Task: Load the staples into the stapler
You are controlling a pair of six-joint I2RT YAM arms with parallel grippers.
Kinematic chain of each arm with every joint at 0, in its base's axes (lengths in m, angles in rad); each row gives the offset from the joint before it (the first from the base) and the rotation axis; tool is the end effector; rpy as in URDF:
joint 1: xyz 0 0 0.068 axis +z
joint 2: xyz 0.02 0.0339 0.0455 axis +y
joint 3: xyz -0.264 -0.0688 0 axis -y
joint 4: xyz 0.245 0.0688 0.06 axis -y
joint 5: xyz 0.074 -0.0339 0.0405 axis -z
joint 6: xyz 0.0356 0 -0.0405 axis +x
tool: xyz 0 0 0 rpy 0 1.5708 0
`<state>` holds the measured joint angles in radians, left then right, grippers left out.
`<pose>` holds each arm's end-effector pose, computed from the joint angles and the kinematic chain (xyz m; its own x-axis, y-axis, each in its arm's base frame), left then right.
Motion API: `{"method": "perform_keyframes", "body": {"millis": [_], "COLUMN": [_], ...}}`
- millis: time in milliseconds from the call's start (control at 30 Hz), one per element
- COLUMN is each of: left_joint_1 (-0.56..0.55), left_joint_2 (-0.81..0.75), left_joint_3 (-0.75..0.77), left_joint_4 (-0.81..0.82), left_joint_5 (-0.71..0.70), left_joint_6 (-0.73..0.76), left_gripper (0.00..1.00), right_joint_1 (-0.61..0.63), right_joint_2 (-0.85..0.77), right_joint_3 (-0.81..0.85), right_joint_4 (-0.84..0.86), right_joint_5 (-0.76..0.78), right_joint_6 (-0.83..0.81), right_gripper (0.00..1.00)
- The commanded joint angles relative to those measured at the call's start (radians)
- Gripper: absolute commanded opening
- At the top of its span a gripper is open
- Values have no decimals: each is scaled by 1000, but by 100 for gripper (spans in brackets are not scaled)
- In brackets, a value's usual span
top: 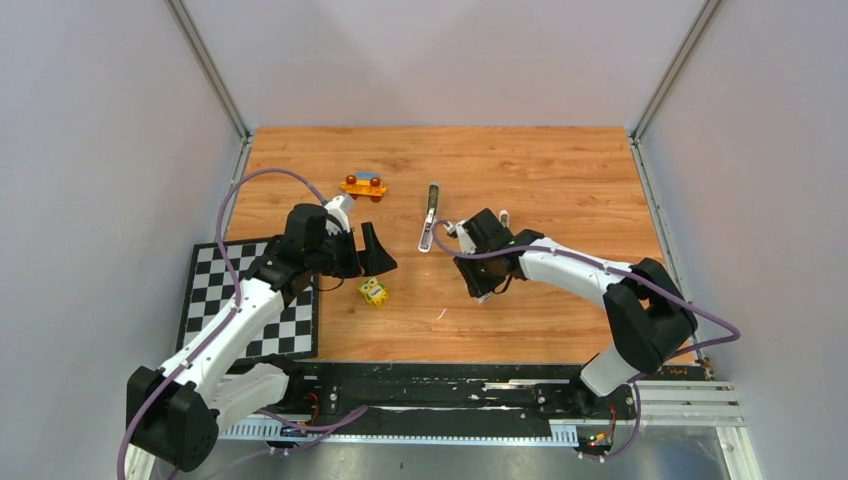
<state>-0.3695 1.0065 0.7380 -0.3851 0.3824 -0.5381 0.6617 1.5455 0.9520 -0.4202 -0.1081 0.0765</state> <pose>0.1965 -0.0904 0.2643 -0.8002 -0.2000 -0.5654 0.2343 0.7636 -0.6017 0.2405 0.1922 0.1973 -0.7178 -0.4628 -0.5202 -0.6028 0.7870 0.1317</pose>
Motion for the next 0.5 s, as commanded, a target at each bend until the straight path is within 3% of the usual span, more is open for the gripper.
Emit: {"method": "perform_keyframes", "body": {"millis": [0,267,467], "left_joint_1": [9,9,8], "left_joint_2": [-30,-25,4], "left_joint_3": [-25,-87,-112], "left_joint_4": [45,81,95], "left_joint_5": [54,18,31], "left_joint_6": [-44,-74,-44], "left_gripper": [92,88,85], "right_joint_1": [73,174,195], "right_joint_2": [32,88,67], "right_joint_3": [12,53,54], "right_joint_4": [-42,-34,-23], "right_joint_5": [-42,-56,-40], "right_joint_6": [-111,-226,-262], "right_gripper": [35,37,53]}}
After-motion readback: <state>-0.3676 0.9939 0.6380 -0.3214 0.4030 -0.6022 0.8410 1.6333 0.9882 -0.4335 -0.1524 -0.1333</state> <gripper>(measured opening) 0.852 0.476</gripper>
